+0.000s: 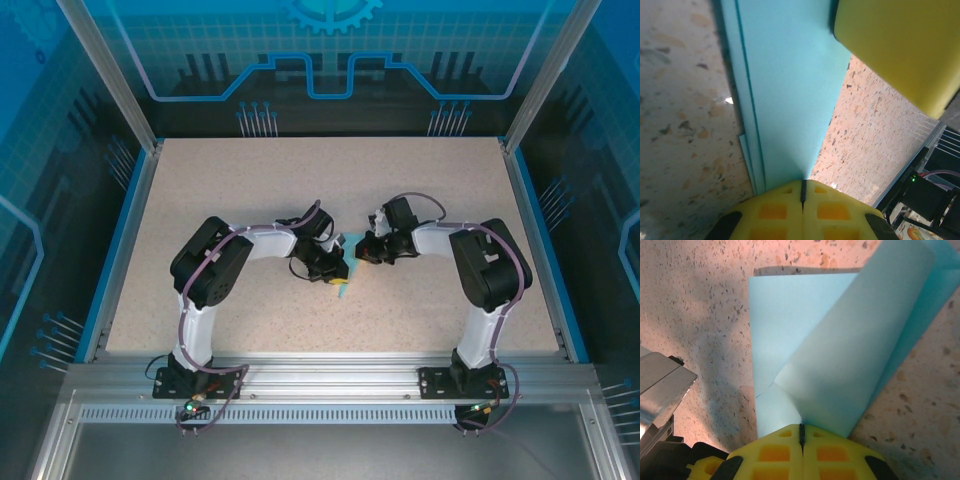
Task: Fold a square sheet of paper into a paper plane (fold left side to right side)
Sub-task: Fold the wing for the fifth time at the center of the table.
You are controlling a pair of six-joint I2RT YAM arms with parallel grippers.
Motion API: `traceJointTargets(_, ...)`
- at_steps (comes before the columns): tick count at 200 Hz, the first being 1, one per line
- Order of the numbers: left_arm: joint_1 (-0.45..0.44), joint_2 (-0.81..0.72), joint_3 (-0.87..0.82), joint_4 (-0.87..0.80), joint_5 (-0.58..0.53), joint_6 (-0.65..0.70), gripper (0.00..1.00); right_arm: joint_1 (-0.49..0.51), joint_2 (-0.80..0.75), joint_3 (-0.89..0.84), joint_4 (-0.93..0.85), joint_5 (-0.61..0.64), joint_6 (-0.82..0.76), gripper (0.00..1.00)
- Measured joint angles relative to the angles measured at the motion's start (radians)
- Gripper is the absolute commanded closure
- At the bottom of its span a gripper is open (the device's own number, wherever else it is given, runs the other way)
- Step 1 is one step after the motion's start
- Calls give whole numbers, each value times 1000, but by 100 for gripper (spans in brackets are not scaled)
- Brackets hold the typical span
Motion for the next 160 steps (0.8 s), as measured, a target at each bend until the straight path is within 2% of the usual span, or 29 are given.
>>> traceJointTargets(160, -1, -2, -2, 3, -3, 0, 96, -112, 98, 136, -80, -67, -67, 96)
